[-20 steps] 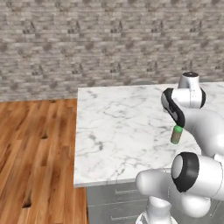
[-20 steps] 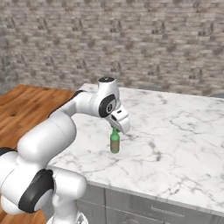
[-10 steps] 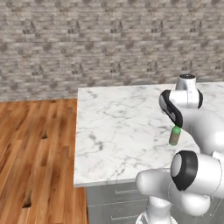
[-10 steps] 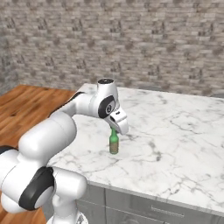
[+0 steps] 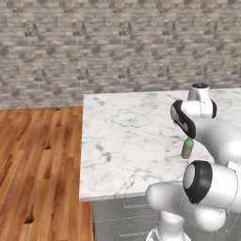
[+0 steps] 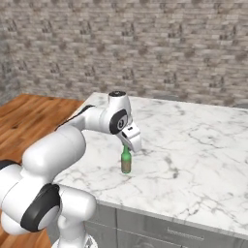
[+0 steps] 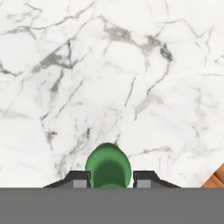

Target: Move the drinks to the dining counter.

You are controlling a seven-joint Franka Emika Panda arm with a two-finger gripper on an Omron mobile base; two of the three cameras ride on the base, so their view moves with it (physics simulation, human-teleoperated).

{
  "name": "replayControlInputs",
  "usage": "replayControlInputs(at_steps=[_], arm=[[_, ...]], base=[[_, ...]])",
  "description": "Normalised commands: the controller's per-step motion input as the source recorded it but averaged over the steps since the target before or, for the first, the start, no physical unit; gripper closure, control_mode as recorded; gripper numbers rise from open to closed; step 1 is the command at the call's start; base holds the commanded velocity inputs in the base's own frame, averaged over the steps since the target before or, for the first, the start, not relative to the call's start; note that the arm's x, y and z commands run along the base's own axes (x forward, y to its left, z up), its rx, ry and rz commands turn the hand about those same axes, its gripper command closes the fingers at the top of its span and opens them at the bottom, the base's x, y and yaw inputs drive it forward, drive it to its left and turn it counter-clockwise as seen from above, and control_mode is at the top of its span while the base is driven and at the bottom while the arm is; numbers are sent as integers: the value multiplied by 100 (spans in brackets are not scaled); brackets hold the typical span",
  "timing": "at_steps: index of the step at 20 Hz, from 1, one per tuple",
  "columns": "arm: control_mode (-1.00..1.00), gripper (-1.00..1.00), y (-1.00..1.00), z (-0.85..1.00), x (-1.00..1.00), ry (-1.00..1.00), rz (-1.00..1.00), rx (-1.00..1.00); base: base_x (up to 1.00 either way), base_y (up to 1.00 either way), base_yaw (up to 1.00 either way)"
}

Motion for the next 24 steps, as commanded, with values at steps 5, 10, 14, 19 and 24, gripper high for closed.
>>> replayControlInputs(at_steps=[5, 10, 14, 19, 24], arm=[[-100, 100, 4, -17, 0, 0, -4, 0], [-100, 100, 4, -20, 0, 0, -5, 0], [-100, 100, 5, -25, 0, 0, -5, 0], [-100, 100, 3, -27, 0, 0, -6, 0], [-100, 100, 5, -26, 0, 0, -6, 0]], base=[[0, 0, 0], [0, 0, 0], [0, 0, 0], [0, 0, 0], [0, 0, 0]])
